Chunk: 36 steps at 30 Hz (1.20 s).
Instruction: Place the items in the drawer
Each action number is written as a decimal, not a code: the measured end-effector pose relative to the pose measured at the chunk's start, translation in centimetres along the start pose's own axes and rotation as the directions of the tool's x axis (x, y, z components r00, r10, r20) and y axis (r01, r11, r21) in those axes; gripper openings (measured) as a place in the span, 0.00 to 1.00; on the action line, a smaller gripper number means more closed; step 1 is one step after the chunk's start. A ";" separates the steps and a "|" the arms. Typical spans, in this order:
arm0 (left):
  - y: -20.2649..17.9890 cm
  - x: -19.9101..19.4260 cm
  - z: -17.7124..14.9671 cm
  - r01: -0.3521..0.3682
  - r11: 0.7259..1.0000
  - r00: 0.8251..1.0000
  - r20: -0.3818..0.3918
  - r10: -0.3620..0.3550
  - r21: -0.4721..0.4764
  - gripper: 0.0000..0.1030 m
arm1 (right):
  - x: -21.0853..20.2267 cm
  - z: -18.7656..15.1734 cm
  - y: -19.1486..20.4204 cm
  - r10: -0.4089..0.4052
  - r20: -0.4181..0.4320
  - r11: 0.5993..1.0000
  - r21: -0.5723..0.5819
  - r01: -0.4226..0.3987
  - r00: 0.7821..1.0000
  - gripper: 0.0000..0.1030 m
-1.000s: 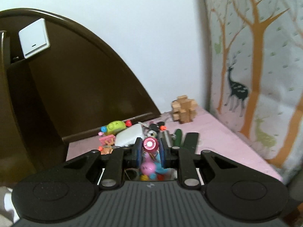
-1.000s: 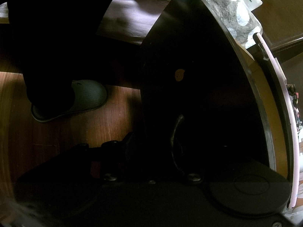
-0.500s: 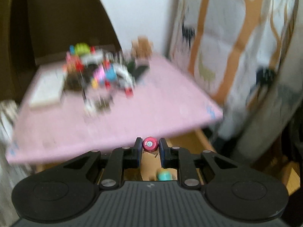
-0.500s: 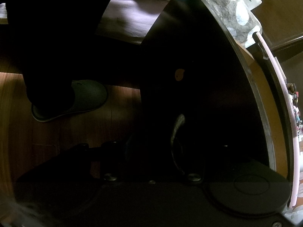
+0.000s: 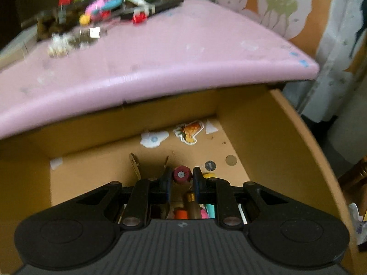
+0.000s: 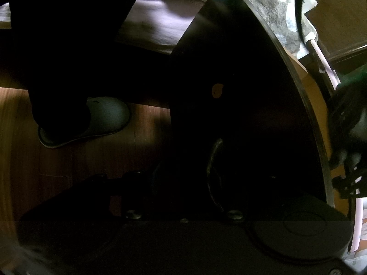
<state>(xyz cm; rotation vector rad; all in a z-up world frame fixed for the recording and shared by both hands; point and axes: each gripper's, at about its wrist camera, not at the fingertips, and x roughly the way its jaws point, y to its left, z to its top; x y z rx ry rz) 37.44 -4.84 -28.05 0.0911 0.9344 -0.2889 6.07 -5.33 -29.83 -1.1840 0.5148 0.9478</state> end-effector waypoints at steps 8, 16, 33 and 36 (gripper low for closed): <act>-0.3 0.9 -2.0 0.049 0.998 0.988 -0.152 -0.041 0.047 0.36 | 0.1 0.0 0.0 0.001 0.000 1.000 0.001 -0.001 1.000 0.46; 0.9 -5.4 -1.0 0.076 0.997 0.996 -0.047 -0.077 -0.018 0.57 | 0.1 0.1 0.0 0.000 -0.003 1.000 0.004 0.000 1.000 0.47; 0.8 -9.3 12.3 -0.094 0.995 0.939 0.329 0.097 -0.026 0.57 | 0.1 0.0 -0.1 0.000 -0.001 1.000 0.007 0.000 1.000 0.48; 1.1 -7.6 13.8 -0.113 0.992 0.927 0.354 0.126 -0.058 0.57 | 0.1 -0.1 0.0 0.000 0.001 1.000 0.006 0.000 1.000 0.49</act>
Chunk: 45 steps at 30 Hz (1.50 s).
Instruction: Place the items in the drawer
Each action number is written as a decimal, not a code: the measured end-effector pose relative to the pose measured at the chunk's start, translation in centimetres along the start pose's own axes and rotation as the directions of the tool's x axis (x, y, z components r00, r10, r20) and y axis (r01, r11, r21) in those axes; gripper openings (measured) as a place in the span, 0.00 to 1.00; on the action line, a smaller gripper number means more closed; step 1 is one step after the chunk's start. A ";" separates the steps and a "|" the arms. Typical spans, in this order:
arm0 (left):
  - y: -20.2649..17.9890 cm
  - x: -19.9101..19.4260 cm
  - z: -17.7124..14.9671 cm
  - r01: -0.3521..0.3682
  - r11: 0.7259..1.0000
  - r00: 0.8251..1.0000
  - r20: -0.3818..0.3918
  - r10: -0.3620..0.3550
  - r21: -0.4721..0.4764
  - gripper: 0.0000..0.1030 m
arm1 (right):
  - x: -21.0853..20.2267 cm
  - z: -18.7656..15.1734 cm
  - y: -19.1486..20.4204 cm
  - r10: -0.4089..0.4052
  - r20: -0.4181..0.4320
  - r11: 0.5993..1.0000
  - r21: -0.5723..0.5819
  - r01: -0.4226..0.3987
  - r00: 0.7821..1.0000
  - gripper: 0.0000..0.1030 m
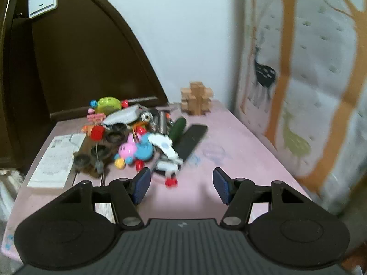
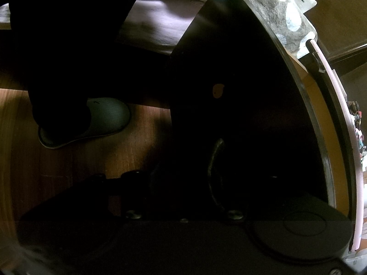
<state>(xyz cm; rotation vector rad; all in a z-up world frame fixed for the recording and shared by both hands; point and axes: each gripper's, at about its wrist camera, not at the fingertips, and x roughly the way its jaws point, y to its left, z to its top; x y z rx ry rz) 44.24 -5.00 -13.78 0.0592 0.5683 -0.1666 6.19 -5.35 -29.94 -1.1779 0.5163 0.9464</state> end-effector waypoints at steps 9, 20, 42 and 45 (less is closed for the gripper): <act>0.8 4.2 1.4 -0.048 0.999 0.999 0.008 0.048 0.012 0.57 | 0.0 -0.1 0.0 0.000 0.006 1.000 0.003 0.000 1.000 0.49; 0.3 9.0 1.8 -0.095 0.991 0.996 0.005 0.095 0.095 0.57 | 0.0 -0.1 0.0 0.002 0.007 1.000 0.008 -0.002 1.000 0.50; 0.2 11.2 2.2 -0.159 0.948 0.987 0.015 0.161 0.277 0.32 | 0.1 0.0 0.1 0.000 0.009 1.000 0.011 -0.001 1.000 0.51; 0.1 10.6 2.4 -0.158 0.949 0.987 0.026 0.157 0.274 0.17 | 0.1 0.0 0.1 0.000 0.009 1.000 0.012 0.000 1.000 0.51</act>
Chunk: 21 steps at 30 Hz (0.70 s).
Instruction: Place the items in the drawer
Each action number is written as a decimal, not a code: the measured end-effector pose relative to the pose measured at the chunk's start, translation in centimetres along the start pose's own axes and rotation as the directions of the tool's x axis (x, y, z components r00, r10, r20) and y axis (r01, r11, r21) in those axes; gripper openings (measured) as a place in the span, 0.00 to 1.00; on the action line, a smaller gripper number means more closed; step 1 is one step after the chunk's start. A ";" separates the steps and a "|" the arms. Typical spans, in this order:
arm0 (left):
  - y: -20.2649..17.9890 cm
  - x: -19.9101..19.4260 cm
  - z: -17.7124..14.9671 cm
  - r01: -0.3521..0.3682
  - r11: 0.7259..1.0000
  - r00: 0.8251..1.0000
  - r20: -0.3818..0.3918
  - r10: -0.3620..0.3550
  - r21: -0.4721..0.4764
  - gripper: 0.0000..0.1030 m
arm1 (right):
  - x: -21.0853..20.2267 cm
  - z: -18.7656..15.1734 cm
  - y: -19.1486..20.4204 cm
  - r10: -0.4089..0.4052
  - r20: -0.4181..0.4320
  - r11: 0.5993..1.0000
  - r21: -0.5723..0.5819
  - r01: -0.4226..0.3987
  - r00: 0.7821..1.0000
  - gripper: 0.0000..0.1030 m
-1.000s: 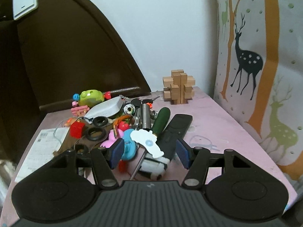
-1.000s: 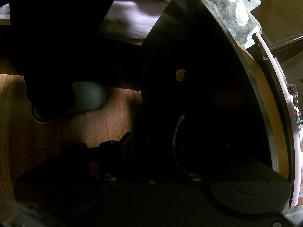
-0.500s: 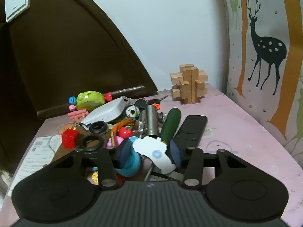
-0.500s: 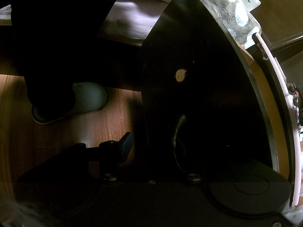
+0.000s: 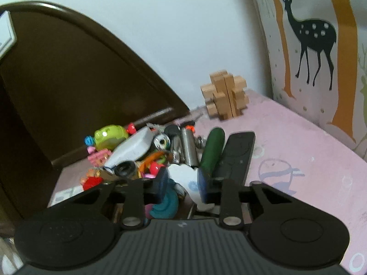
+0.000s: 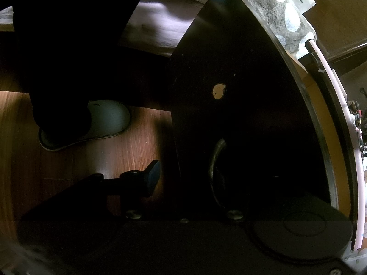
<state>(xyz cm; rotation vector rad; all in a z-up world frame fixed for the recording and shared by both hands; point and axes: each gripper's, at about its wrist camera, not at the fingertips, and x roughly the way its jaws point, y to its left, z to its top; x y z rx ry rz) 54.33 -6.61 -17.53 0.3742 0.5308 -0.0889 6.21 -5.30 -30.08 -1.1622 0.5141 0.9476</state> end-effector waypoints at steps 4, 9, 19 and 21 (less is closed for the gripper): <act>0.1 -0.4 0.1 0.016 1.000 1.000 0.005 -0.016 -0.026 0.12 | 0.0 0.0 0.0 0.000 0.001 1.000 0.000 0.000 1.000 0.51; 0.9 -1.1 0.4 0.063 0.992 0.998 0.020 -0.061 -0.108 0.03 | -0.1 0.0 0.0 -0.002 0.000 1.000 0.001 0.002 1.000 0.51; 1.4 -4.8 1.0 0.100 0.987 0.994 0.054 -0.093 -0.129 0.00 | -0.1 0.0 0.0 -0.002 -0.005 1.000 -0.004 0.002 1.000 0.50; 1.7 -5.9 0.8 0.114 0.984 0.993 0.059 -0.106 -0.140 0.00 | -0.1 0.0 0.0 -0.002 -0.006 1.000 -0.006 0.002 1.000 0.50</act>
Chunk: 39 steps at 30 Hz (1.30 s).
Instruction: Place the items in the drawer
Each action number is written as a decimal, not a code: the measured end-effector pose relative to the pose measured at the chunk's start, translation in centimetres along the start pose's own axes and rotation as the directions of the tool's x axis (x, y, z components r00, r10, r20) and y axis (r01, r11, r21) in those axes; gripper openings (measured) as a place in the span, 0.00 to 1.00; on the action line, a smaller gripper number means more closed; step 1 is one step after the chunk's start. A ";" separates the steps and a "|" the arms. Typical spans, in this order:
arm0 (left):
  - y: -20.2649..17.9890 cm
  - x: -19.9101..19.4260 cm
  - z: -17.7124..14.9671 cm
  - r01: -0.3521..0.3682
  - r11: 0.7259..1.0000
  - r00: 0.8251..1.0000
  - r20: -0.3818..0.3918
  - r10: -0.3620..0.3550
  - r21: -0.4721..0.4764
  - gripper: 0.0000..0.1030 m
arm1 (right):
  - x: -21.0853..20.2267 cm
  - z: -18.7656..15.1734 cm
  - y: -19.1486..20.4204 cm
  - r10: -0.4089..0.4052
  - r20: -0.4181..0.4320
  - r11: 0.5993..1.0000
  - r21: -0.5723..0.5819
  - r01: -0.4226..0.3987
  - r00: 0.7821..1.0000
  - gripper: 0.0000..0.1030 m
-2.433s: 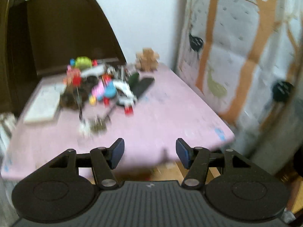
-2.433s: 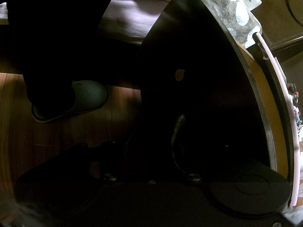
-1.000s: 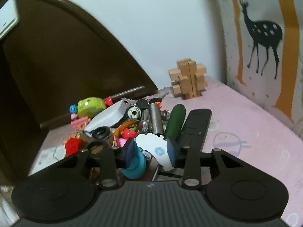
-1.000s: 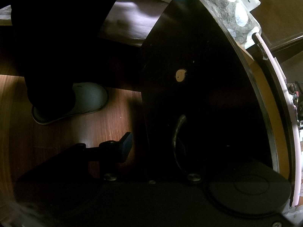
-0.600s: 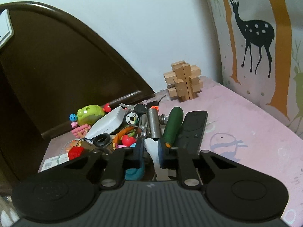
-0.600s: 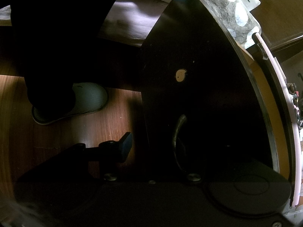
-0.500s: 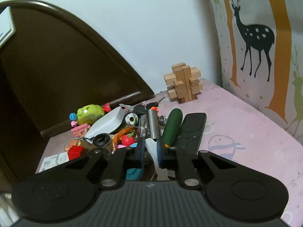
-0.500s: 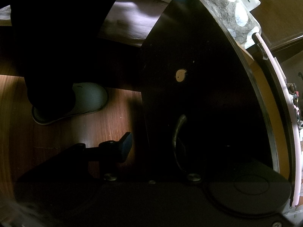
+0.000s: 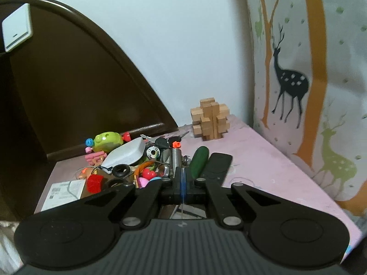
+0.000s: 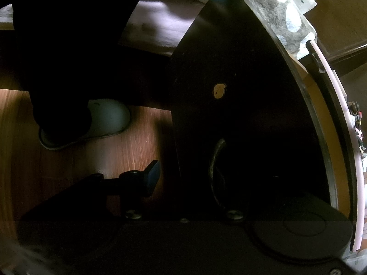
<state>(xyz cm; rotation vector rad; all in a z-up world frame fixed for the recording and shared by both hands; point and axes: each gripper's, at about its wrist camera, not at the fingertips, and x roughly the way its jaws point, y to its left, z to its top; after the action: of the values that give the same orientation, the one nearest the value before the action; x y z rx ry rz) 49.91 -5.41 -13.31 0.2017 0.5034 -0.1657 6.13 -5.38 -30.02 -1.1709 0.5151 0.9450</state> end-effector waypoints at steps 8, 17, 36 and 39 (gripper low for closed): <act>0.0 -7.1 -1.8 0.053 0.999 0.998 0.022 -0.053 -0.002 0.00 | -0.1 0.0 -0.1 0.006 -0.005 1.000 -0.004 -0.006 1.000 0.50; -1.2 -12.3 -7.1 0.133 0.991 0.988 -0.075 -0.135 -0.024 0.00 | -0.2 -0.1 0.0 0.005 -0.004 1.000 -0.007 -0.005 1.000 0.50; -4.6 -6.7 -19.6 0.198 0.979 0.865 -0.462 -0.196 -0.044 0.04 | 0.0 -0.2 -0.2 0.010 0.006 1.000 -0.023 -0.010 1.000 0.50; -4.4 -6.6 -19.5 0.197 0.980 0.868 -0.458 -0.192 -0.038 0.20 | 0.0 -0.2 -0.2 0.010 0.005 1.000 -0.023 -0.010 1.000 0.50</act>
<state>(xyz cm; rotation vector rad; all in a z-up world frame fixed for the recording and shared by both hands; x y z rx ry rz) 34.30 -4.45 -27.37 0.1998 1.0003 -0.3219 6.35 -5.58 -30.00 -1.1870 0.5077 0.9646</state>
